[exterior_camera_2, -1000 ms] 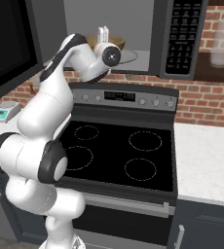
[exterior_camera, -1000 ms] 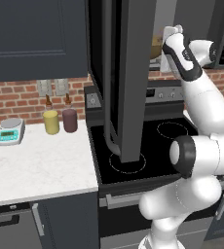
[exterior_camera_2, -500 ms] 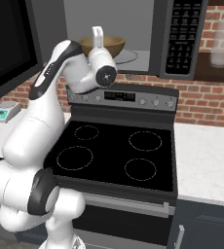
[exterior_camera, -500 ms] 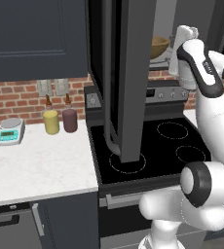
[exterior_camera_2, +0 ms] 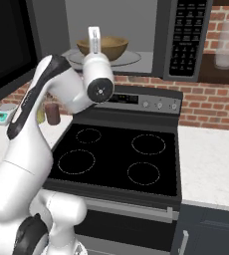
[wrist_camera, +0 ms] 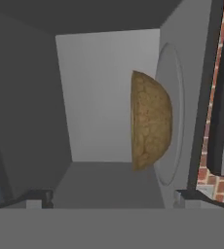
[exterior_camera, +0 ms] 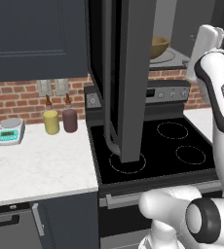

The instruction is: Open the microwave, place the bowl with waffle inside the microwave, then close the microwave door and turn it on.

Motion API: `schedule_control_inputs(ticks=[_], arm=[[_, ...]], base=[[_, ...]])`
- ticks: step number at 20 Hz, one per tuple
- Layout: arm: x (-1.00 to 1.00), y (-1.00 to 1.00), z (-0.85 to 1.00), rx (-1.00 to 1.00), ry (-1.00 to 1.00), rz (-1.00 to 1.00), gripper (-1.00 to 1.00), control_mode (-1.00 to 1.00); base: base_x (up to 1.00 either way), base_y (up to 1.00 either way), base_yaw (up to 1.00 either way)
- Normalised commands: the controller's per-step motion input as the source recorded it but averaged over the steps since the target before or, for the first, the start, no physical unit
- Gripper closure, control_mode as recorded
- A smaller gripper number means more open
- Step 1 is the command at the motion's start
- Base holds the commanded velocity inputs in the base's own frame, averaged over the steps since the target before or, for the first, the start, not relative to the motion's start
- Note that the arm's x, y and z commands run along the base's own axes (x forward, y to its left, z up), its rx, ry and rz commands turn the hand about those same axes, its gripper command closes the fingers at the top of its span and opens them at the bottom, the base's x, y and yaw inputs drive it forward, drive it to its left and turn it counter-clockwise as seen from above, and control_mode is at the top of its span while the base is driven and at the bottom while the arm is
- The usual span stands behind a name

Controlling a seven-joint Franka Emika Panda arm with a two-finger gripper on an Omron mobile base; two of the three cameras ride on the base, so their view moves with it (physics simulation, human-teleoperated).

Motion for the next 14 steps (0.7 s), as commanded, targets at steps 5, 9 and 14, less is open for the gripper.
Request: schedule_control_inputs(ticks=[5,9,14], arm=[[-1.00,-0.05,0.35,0.00,0.25,0.00,-1.00,-1.00],[-1.00,0.00,0.06,0.00,0.34,0.00,-1.00,-1.00],[-1.00,0.02,-0.22,0.00,0.06,-0.07,-1.00,-1.00]], base=[[0.00,0.00,0.00],[0.00,0.00,0.00],[0.00,0.00,0.00]])
